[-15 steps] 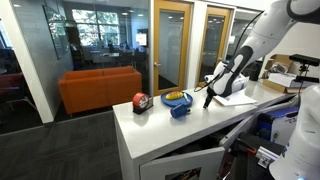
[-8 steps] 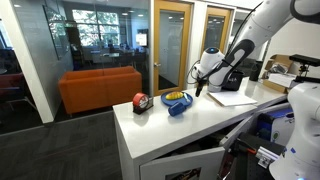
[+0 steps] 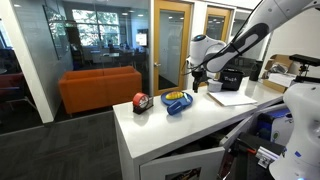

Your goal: Put the marker in the cup

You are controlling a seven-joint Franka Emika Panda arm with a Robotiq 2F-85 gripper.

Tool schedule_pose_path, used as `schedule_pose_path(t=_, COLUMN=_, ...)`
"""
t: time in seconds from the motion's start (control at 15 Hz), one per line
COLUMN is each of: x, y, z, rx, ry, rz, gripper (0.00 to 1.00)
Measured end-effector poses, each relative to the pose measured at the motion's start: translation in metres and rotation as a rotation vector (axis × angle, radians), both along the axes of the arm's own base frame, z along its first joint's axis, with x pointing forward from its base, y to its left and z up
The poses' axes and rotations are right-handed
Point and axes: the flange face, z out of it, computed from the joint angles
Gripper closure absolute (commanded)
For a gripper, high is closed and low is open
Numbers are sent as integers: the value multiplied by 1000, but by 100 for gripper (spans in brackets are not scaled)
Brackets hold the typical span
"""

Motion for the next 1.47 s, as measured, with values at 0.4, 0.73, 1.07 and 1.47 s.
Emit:
schedule_pose_path(t=0.4, x=-26, y=24, z=49, rx=217, ry=-21, rz=-49, gripper=0)
schedule_pose_path(t=0.73, x=-52, y=60, z=39, rx=329, ry=8, rz=-66, gripper=0)
schedule_pose_path(t=1.07, x=-62, y=69, z=35, rx=398, ry=4, rz=-93, gripper=0)
schedule_pose_path(t=1.47, x=-59, y=84, z=35, rx=452, ry=-66, rz=-107, gripper=0)
